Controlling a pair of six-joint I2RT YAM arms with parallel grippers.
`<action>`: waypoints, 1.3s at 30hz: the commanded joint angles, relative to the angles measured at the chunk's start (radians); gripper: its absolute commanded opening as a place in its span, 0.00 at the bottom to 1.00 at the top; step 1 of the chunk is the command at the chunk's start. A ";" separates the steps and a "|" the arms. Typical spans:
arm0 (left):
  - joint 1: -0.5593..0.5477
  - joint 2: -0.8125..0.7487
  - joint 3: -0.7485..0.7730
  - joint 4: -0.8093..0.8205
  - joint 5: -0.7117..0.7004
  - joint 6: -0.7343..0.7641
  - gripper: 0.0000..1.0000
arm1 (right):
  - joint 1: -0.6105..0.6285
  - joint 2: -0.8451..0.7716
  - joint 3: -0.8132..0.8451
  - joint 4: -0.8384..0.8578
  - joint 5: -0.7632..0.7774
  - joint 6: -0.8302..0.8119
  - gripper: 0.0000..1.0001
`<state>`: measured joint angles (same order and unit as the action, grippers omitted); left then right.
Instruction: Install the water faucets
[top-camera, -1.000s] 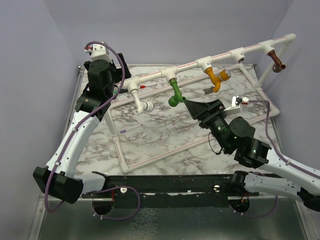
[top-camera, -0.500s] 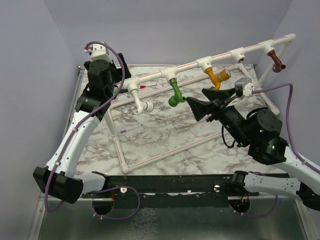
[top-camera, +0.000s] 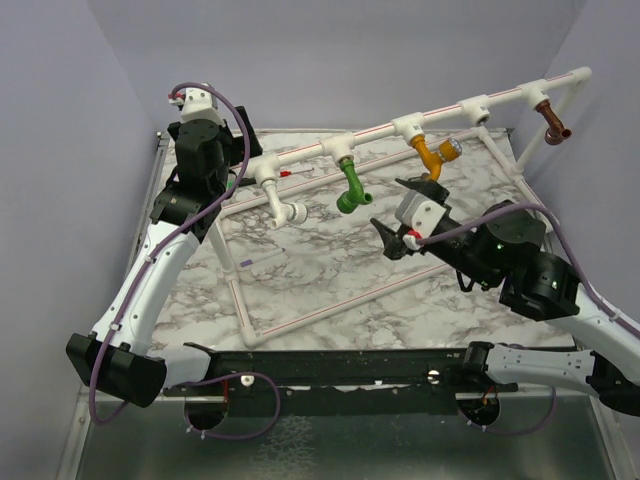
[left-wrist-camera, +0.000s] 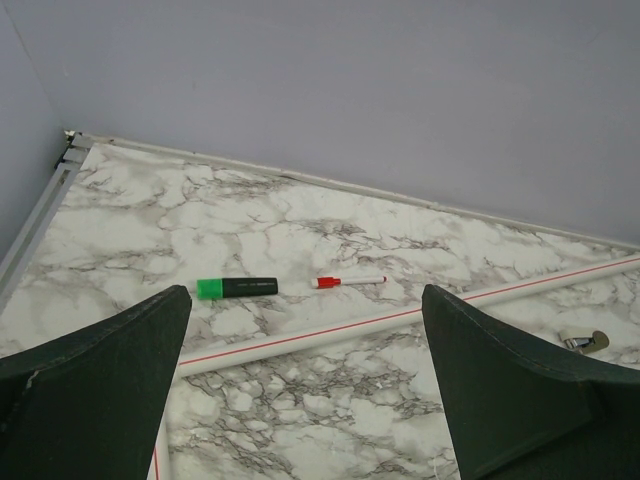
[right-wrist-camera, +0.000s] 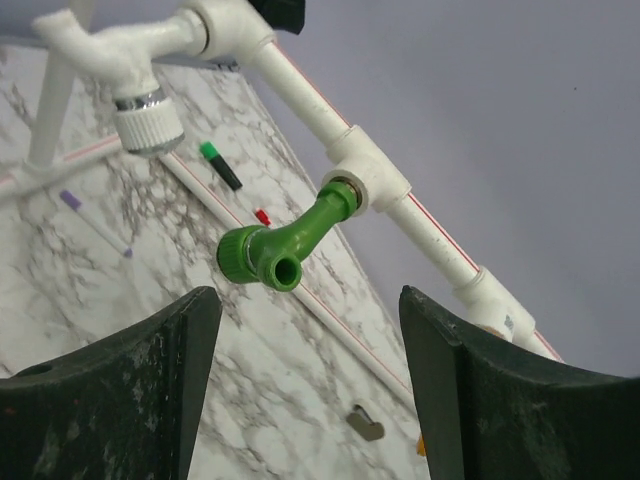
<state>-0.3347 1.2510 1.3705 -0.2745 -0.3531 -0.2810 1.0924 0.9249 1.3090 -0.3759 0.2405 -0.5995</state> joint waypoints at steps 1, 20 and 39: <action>-0.023 0.039 -0.056 -0.201 0.079 0.020 0.99 | 0.006 0.022 0.042 -0.190 -0.025 -0.283 0.76; -0.020 0.039 -0.056 -0.200 0.083 0.019 0.99 | 0.047 0.053 -0.307 0.425 0.330 -1.138 0.78; -0.020 0.037 -0.056 -0.201 0.087 0.019 0.99 | 0.092 0.232 -0.268 0.489 0.369 -1.300 0.75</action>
<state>-0.3340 1.2510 1.3705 -0.2745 -0.3531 -0.2806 1.1770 1.1336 1.0088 0.0742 0.5762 -1.8721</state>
